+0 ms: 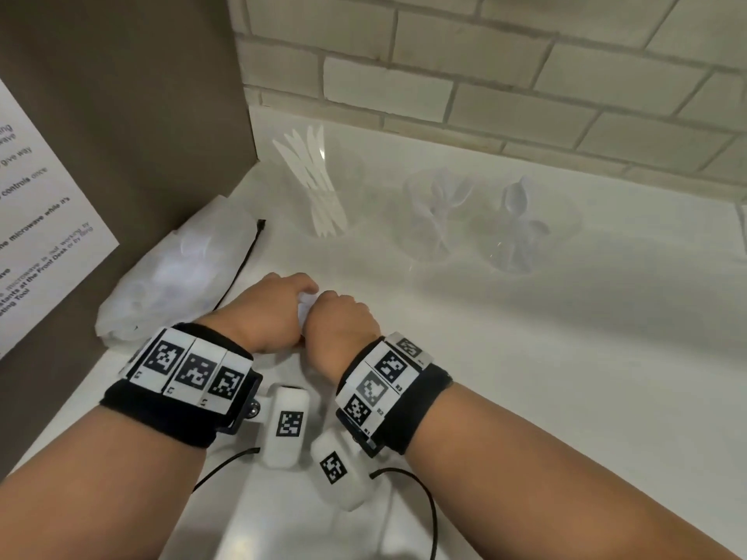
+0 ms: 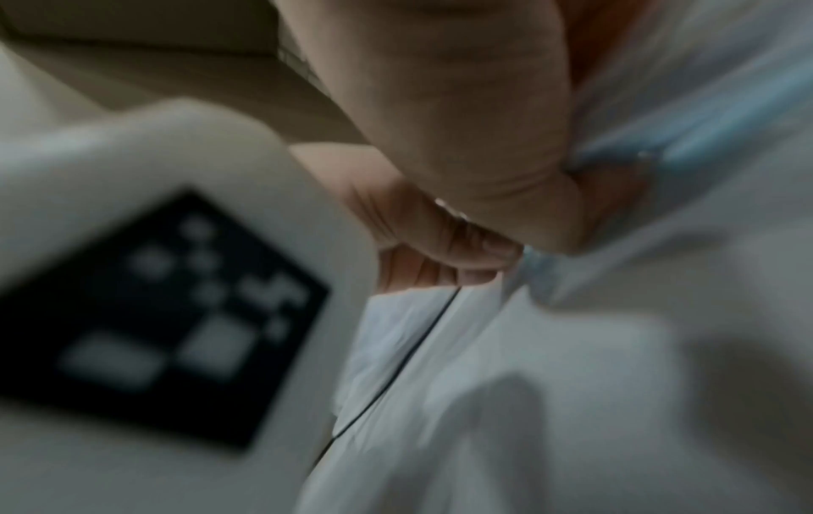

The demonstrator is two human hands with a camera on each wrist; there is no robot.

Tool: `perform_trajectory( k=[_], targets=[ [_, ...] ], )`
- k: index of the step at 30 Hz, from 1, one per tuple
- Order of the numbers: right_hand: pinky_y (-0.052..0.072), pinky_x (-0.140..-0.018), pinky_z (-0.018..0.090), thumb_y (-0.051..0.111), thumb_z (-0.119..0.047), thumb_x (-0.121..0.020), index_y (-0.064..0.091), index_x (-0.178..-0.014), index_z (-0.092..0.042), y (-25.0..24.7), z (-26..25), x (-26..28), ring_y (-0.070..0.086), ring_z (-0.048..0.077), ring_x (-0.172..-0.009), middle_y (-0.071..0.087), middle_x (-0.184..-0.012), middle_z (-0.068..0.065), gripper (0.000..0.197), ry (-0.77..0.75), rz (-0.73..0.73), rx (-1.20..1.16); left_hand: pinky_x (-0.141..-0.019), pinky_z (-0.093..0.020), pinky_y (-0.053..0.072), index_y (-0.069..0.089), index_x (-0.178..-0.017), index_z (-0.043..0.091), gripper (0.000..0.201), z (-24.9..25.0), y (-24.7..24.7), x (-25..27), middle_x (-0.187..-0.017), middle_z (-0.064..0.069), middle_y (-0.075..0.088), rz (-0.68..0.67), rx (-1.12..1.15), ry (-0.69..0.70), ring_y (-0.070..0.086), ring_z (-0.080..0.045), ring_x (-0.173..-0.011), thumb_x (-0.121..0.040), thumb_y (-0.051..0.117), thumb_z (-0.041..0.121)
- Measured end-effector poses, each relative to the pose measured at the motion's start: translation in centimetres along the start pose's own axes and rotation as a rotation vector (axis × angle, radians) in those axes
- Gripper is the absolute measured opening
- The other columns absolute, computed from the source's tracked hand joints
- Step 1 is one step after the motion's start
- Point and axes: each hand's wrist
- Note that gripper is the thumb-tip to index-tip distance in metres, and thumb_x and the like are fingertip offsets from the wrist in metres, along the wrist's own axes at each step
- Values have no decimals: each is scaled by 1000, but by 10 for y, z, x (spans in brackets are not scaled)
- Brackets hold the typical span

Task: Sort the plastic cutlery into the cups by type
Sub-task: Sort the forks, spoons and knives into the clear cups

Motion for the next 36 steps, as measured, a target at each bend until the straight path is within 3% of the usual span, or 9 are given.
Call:
perform_trajectory(
  k=[7,11,16,19,21,27,29,32,36],
  targets=[
    [43,-93,36,48,-19,-93,48,-121,-1,-8,-2,-1,54,32,-115,56,-123,15,32,-42,-65,6,-85,-22,38,27,-146,24,81,0,-5,11,-134,-6,52,17,134,-18,54,-19,-111,-77,68,11],
    [44,-81,34,47,-12,-94,53,-114,-4,-22,9,-4,58,31,-112,59,-115,14,22,-45,-161,-52,-85,-25,41,26,-146,27,76,3,-10,15,-133,-6,48,62,332,-31,53,-19,-110,-83,59,2],
    [52,-77,33,65,-11,-79,59,-108,-4,-62,42,-19,62,27,-93,64,-109,12,31,-11,-58,-470,-96,-40,50,47,-129,16,41,4,-18,22,-106,1,48,359,1067,-82,57,-21,-105,-92,50,-1],
    [55,-78,40,67,-6,-70,59,-98,-4,-98,46,-23,63,28,-79,65,-91,13,29,-43,93,-941,-89,-35,53,57,-114,4,22,18,-21,21,-96,-7,55,221,1515,-142,62,-24,-96,-95,47,-2],
    [54,-71,37,61,5,-77,57,-98,-2,-121,39,-22,61,25,-67,61,-79,12,23,-166,95,-1216,-85,-34,53,60,-104,0,16,31,-24,15,-93,-11,58,92,1690,-198,62,-26,-95,-96,47,5],
    [56,-70,36,60,6,-84,54,-111,-2,-134,7,-25,63,22,-65,61,-82,9,28,-374,220,-1378,-98,-58,44,55,-121,-1,49,56,-31,-6,-121,-29,56,-352,1832,-184,56,-48,-114,-98,40,39],
    [58,-73,40,63,3,-82,55,-106,-5,-126,5,-28,66,24,-70,63,-81,8,26,-396,283,-1330,-101,-57,43,54,-128,-1,44,61,-33,-7,-128,-29,55,-348,1927,-113,56,-45,-116,-99,38,28],
    [57,-80,47,70,-3,-69,63,-92,1,-109,11,-31,69,27,-79,68,-78,7,25,-377,302,-1169,-85,-48,56,58,-118,-4,35,64,-35,-9,-104,-22,69,-259,2075,-29,70,-32,-93,-99,32,11],
    [56,-75,43,70,6,-71,66,-80,-2,-97,16,-33,67,24,-75,67,-72,5,13,-344,311,-1172,-75,-53,57,55,-116,-5,39,60,-33,-8,-90,-24,72,-190,2074,-110,71,-34,-83,-104,26,18]
  ],
)
Point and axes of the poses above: each hand's wrist, its own x-axis away from the middle knuckle, its own y-axis out of the palm, z = x × y
